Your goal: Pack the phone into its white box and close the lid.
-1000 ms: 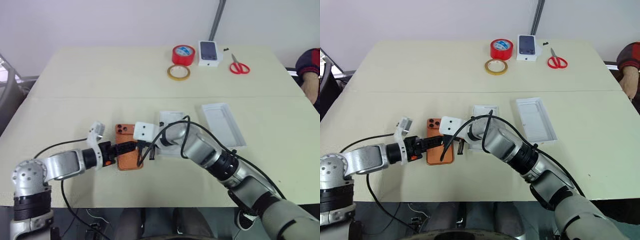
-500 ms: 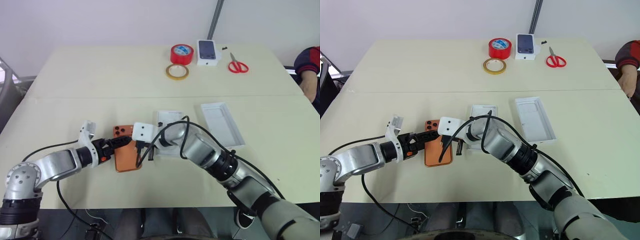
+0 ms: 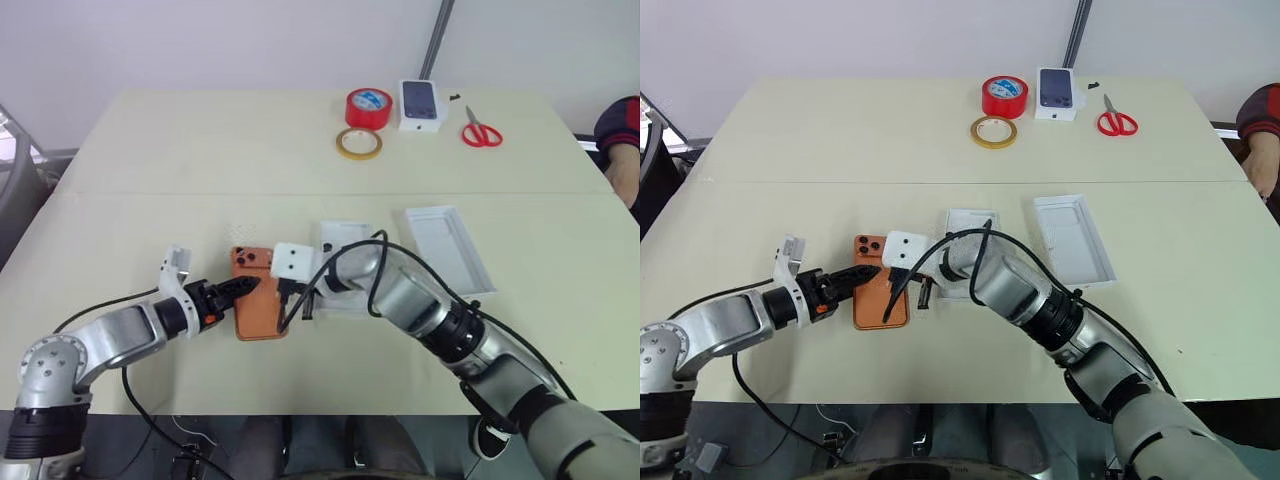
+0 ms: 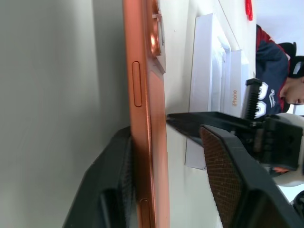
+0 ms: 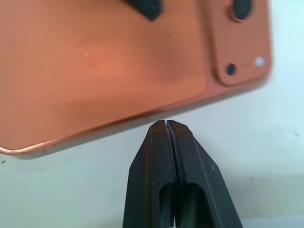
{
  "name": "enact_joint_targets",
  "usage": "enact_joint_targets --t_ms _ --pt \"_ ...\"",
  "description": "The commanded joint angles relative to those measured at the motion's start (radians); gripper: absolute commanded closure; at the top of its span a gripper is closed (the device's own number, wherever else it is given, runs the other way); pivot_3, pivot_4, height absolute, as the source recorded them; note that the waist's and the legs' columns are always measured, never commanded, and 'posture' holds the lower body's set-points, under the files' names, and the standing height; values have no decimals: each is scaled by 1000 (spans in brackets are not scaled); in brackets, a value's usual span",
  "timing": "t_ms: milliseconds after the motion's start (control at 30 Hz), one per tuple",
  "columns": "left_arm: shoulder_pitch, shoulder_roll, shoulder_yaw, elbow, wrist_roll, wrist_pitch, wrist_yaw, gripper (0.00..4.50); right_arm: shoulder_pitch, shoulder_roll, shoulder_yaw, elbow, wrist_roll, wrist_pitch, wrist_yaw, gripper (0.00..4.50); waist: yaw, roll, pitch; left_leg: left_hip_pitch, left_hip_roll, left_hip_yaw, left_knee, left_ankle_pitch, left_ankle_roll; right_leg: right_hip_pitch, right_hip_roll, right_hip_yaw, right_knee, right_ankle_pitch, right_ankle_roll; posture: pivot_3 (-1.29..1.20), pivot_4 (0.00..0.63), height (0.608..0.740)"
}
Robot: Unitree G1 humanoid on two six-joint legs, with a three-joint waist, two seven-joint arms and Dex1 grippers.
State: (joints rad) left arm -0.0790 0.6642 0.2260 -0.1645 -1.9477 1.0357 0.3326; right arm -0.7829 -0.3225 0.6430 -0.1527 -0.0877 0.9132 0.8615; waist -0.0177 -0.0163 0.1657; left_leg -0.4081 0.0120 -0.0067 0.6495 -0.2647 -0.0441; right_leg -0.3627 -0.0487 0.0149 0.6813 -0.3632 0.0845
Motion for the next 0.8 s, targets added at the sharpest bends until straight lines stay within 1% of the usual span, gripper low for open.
enact_joint_targets --t_ms 33,67,167,233,333,433,533,667,700,800 --pt "4 -7 42 -14 -25 -4 -15 4123 7 -41 -92 -138 46 16 11 4500 0 0 0 0 0 0 0 0 0 0 0 0 0 0 0 0 150 740" --pt "3 -9 44 -13 -25 -5 -15 4477 12 -52 -104 -158 55 16 11 4500 0 0 0 0 0 0 0 0 0 0 0 0 0 0 0 0 150 740" --pt "-26 -29 62 -13 -25 -13 -18 4477 62 -94 -206 -237 99 -32 2 4500 1 0 0 0 0 0 0 -1 1 0 0 0 0 0 0 0 150 740" --pt "-66 -66 76 -15 -25 -26 -10 4477 106 -126 -294 -286 140 -70 8 4500 5 -2 2 0 0 0 0 -1 2 0 0 0 -1 0 0 0 150 740" --pt "-158 -134 64 -27 -25 -47 18 4477 187 -204 -431 -353 231 -115 65 4500 12 -3 3 -1 0 0 0 -1 2 1 0 -1 -1 0 0 0 150 740" --pt "-253 -207 5 -15 -25 -59 60 4477 268 -283 -543 -376 308 -110 104 4500 12 -4 3 -1 0 0 2 -3 5 3 0 -1 -3 0 0 0 150 740" --pt "-336 -261 -83 39 -24 -68 103 4477 359 -367 -626 -360 329 -112 100 4500 9 -4 3 -1 0 0 2 -3 6 4 0 -1 -4 0 0 0 150 740" --pt "-395 -290 -165 127 7 -57 109 4477 460 -430 -710 -359 350 -116 78 4500 -2 -3 3 0 1 0 2 -3 5 4 2 0 -4 0 0 0 150 740" --pt "-409 -296 -184 154 27 -47 103 4477 489 -445 -735 -359 350 -117 69 4500 -3 -3 4 0 1 1 2 0 1 4 3 0 -4 0 0 0 150 740" --pt "-441 -309 -217 223 68 -22 83 4477 557 -477 -796 -368 361 -117 49 4500 6 -3 4 0 2 0 1 0 0 4 4 0 -4 0 0 0 150 740"
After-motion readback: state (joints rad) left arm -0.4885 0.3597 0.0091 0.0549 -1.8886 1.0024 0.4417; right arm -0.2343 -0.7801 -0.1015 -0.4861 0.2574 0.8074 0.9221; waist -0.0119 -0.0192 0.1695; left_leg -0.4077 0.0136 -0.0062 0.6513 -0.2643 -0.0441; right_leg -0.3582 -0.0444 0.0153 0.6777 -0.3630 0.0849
